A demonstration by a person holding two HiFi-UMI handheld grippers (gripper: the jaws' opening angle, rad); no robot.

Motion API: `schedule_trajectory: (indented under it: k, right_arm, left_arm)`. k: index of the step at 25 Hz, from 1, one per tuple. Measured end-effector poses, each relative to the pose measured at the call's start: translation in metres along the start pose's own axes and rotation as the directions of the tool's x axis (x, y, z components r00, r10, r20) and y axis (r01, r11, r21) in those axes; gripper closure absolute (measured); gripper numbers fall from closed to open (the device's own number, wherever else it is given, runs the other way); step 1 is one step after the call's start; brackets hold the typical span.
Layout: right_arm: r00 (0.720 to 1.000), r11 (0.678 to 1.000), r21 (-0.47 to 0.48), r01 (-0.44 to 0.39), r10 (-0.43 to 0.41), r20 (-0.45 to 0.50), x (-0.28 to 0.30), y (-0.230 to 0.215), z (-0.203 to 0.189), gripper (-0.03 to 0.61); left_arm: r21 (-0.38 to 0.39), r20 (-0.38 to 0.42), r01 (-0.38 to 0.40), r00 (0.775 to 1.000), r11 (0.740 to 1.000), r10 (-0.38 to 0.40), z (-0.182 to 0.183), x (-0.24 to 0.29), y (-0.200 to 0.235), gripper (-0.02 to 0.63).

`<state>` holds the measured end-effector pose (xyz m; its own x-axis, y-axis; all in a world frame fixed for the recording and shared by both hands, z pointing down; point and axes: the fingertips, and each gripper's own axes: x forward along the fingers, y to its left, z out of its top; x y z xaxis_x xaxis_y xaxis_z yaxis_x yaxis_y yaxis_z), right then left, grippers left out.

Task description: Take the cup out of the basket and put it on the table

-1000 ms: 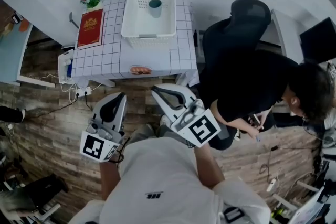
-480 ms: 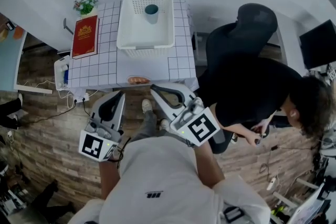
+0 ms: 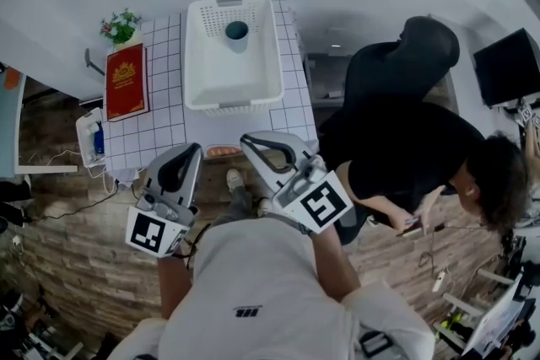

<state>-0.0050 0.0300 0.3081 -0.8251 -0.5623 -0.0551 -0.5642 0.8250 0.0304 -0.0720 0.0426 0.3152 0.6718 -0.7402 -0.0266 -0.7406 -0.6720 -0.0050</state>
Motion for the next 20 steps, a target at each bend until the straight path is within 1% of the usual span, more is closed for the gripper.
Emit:
schedule_trajectory:
  k: [5, 10, 15, 20]
  right_arm:
    - [1.0, 1.0, 0.012, 0.023, -0.022, -0.02, 0.03, -0.014, -0.005, 0.566]
    - [0.998, 0.999, -0.004, 0.05, -0.05, -0.04, 0.051, -0.023, -0.007, 0.566]
    - [0.996, 0.997, -0.006, 0.076, -0.076, -0.054, 0.061, -0.039, -0.01, 0.566]
    - [0.997, 0.998, 0.001, 0.067, -0.067, -0.05, 0.074, -0.064, -0.013, 0.566]
  left_arm:
    - [-0.006, 0.016, 0.039, 0.999, 0.999, -0.038, 0.0, 0.014, 0.034, 0.603]
    - [-0.018, 0.014, 0.079, 0.997, 0.997, -0.078, -0.003, 0.024, 0.058, 0.604]
    - [-0.049, 0.007, 0.099, 0.995, 0.994, -0.099, -0.009, 0.04, 0.074, 0.603]
    - [-0.053, -0.009, 0.103, 0.995, 0.993, -0.103, -0.016, 0.064, 0.087, 0.603]
